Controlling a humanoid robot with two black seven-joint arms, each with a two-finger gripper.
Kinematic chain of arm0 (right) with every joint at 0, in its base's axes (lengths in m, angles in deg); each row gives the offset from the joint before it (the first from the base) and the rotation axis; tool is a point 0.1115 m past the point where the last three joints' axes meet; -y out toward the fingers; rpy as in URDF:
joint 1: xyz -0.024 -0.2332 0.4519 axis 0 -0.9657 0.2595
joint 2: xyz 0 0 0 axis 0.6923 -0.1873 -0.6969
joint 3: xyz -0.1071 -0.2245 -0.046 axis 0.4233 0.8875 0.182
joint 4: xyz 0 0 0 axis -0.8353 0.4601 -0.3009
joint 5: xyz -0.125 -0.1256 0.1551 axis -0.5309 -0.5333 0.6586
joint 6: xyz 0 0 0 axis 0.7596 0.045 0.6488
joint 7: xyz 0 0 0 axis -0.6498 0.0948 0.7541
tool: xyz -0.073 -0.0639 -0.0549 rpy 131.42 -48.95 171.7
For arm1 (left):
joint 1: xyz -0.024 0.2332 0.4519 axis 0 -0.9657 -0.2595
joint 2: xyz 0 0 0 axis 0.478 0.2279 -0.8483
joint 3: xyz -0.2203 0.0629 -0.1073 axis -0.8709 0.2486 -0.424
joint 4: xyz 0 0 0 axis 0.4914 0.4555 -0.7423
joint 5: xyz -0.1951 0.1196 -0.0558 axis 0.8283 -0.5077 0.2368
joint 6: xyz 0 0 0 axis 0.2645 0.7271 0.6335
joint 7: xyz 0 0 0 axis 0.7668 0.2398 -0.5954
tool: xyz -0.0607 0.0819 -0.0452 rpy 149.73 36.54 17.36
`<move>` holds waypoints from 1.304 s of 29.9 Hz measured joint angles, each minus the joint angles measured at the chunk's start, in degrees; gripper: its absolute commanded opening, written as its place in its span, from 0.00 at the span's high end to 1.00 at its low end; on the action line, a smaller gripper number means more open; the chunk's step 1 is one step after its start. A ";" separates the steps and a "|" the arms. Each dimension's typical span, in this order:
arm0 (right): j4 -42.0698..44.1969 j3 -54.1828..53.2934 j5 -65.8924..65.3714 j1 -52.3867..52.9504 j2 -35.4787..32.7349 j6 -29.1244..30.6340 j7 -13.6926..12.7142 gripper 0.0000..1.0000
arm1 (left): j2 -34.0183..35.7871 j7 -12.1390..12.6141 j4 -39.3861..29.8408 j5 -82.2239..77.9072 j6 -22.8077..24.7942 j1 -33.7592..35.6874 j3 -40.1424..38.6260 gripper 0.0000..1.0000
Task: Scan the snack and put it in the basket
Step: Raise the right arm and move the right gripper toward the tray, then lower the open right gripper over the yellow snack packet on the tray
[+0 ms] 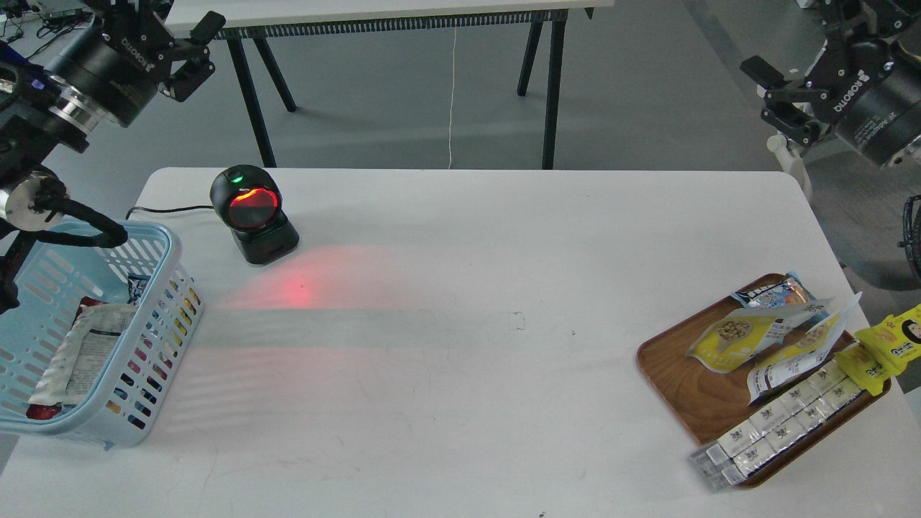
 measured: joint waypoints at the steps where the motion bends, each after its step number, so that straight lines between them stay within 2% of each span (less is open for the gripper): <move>1: -0.13 0.17 0.10 -0.05 0.01 0.21 0.00 0.01 | -0.09 0.00 -0.05 0.01 0.00 0.14 0.05 0.00; 8: -2.65 1.43 -1.08 0.23 -0.13 0.57 0.00 0.01 | -1.61 0.00 -0.68 0.00 0.00 1.10 0.36 0.00; 12: -6.00 3.85 -7.09 3.12 -1.87 0.61 0.01 0.01 | -2.46 0.00 -0.78 -0.07 0.00 1.34 0.38 0.00; 18: -8.08 15.22 -16.04 11.30 -2.21 0.60 0.01 0.01 | -3.78 0.00 -0.82 -0.09 0.00 2.69 0.38 0.00; 23: -8.22 29.44 -26.66 24.77 -1.47 0.60 0.01 0.01 | -3.64 0.00 -0.82 -0.09 0.01 3.00 0.45 0.00; 30: -7.61 51.52 -32.84 47.80 10.03 0.69 0.01 0.01 | -3.54 0.00 -0.81 -0.09 0.01 3.05 0.41 0.00; 39: -7.50 62.11 -33.86 60.55 23.73 0.69 0.01 0.02 | -3.36 0.00 -1.06 -0.09 0.01 3.32 0.23 0.00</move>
